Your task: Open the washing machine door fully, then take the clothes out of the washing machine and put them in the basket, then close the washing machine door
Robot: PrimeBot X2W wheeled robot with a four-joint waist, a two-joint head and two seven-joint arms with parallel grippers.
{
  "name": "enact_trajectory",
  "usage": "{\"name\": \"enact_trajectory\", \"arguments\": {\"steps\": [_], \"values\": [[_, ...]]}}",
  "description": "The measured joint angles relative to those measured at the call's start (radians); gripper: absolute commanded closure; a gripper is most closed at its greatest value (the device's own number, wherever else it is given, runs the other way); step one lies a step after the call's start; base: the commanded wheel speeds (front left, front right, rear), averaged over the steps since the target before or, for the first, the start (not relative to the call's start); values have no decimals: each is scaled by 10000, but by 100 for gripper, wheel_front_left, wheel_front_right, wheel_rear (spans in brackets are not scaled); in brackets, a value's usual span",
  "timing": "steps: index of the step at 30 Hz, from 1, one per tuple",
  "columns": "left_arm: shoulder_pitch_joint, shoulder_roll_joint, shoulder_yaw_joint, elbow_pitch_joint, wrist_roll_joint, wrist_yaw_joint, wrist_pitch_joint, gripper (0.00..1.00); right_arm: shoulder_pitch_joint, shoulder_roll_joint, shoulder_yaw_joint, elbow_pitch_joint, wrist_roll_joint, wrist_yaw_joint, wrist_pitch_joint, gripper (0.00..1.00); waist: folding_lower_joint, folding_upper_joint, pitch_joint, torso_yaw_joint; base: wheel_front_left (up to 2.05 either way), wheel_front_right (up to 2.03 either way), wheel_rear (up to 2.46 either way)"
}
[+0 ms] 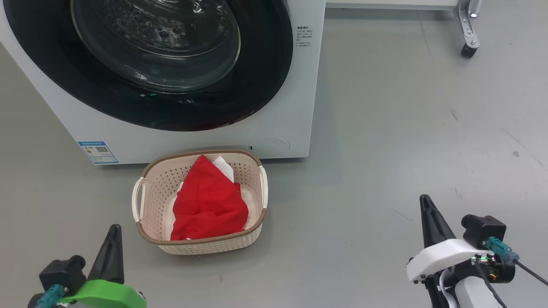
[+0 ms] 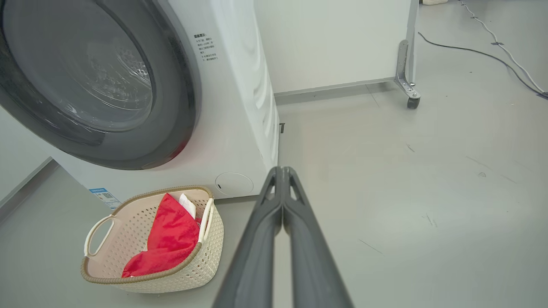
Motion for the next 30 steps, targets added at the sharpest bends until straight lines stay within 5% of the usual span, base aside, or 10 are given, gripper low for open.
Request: {"name": "enact_trajectory", "arguments": {"steps": [30], "values": [[-58,-10,299,-33,-4560,0,1373,100,-58,12,-980,-217,4500,341,1304,100,0,0,-267,-183,0,0,0]]}}
